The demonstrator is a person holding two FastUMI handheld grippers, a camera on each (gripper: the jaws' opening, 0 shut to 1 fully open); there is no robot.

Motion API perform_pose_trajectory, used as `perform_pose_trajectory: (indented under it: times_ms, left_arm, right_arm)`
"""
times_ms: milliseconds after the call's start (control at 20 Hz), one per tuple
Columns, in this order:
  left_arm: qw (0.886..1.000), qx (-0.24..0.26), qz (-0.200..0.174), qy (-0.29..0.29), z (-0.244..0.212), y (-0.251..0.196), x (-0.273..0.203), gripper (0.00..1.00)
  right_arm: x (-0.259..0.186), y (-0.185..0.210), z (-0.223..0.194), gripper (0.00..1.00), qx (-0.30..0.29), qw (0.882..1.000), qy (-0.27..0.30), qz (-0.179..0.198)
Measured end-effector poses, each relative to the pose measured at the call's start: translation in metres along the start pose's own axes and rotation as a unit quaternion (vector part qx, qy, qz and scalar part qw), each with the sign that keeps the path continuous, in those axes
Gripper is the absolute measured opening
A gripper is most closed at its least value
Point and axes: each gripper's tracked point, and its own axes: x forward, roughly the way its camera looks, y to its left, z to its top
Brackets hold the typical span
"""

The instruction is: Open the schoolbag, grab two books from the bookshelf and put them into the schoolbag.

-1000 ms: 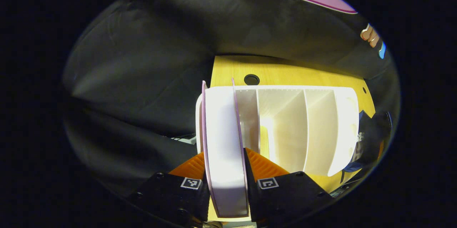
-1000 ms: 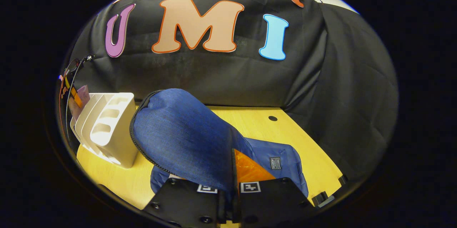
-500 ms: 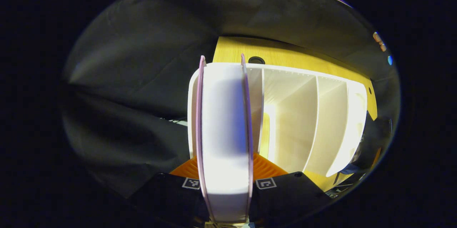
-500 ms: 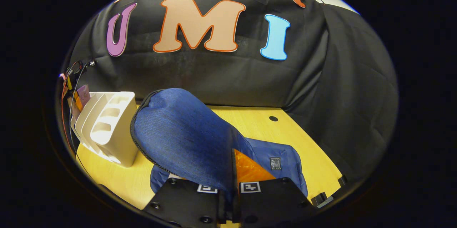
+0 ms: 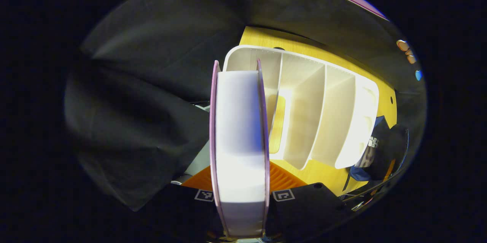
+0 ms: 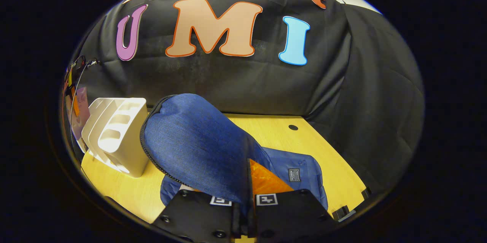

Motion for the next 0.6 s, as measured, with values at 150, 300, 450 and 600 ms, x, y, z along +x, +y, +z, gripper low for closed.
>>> perform_pose_trajectory:
  times_ms: [150,300,450,600]
  left_arm:
    - [1.0,-0.019,-0.021,-0.006,-0.021,-0.011,-0.036,0.41]
    - [0.999,-0.013,-0.025,-0.031,-0.033,-0.01,-0.07,0.41]
    - [0.998,-0.016,-0.038,-0.053,-0.047,-0.023,-0.102,0.41]
    - [0.995,-0.013,-0.061,-0.073,-0.056,-0.045,-0.131,0.41]
  right_arm:
    - [0.0,-0.001,-0.001,0.1,0.001,1.0,-0.002,0.004]
    - [0.002,0.001,-0.003,0.1,0.005,1.0,0.001,0.017]
    - [0.002,0.001,-0.004,0.1,0.001,1.0,0.001,0.027]
    - [0.003,0.001,-0.005,0.1,0.003,0.999,0.002,0.035]
